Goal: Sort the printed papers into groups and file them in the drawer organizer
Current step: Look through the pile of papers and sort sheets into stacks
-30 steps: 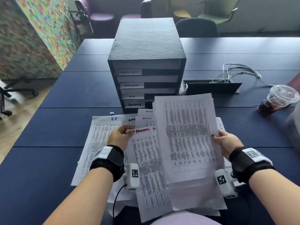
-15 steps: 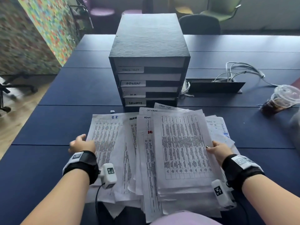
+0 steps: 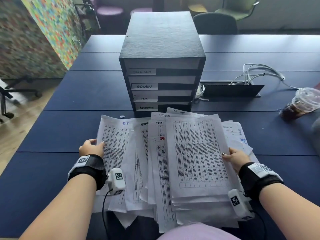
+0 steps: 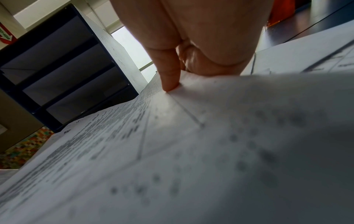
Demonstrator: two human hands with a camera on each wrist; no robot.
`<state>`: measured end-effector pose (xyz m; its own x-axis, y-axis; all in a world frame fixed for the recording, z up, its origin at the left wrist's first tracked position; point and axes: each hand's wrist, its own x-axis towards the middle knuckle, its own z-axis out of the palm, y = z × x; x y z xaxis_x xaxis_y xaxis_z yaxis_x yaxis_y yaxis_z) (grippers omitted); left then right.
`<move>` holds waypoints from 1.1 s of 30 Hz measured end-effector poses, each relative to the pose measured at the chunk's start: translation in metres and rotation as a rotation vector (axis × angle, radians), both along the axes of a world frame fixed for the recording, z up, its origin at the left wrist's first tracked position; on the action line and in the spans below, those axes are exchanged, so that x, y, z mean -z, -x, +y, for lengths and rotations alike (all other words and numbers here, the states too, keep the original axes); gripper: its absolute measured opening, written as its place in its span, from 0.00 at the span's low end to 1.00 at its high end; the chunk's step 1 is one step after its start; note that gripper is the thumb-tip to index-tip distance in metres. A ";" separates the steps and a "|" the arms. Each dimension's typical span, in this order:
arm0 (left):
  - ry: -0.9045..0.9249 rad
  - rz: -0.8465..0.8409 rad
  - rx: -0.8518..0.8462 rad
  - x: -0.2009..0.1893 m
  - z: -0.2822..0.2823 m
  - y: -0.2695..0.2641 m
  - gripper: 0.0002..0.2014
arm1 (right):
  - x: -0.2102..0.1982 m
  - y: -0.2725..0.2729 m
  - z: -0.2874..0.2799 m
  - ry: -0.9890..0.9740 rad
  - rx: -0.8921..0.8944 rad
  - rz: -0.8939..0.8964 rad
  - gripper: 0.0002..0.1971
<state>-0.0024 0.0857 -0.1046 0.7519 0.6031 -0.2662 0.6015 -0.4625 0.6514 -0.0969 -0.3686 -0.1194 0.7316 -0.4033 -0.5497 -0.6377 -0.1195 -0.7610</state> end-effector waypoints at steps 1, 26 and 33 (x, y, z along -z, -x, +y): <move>-0.010 -0.011 0.008 0.000 0.001 0.000 0.14 | 0.001 0.000 -0.001 0.015 -0.008 0.002 0.09; -0.065 -0.118 0.342 -0.023 -0.025 0.020 0.04 | 0.005 0.003 -0.002 0.140 -0.091 0.036 0.09; -0.050 -0.173 0.227 -0.038 -0.018 0.016 0.10 | 0.006 0.003 -0.004 0.159 -0.114 0.022 0.10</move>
<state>-0.0180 0.0676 -0.0670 0.9009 0.4233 -0.0962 0.3607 -0.6066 0.7085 -0.1003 -0.3723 -0.1250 0.7662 -0.4012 -0.5020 -0.6292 -0.3095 -0.7130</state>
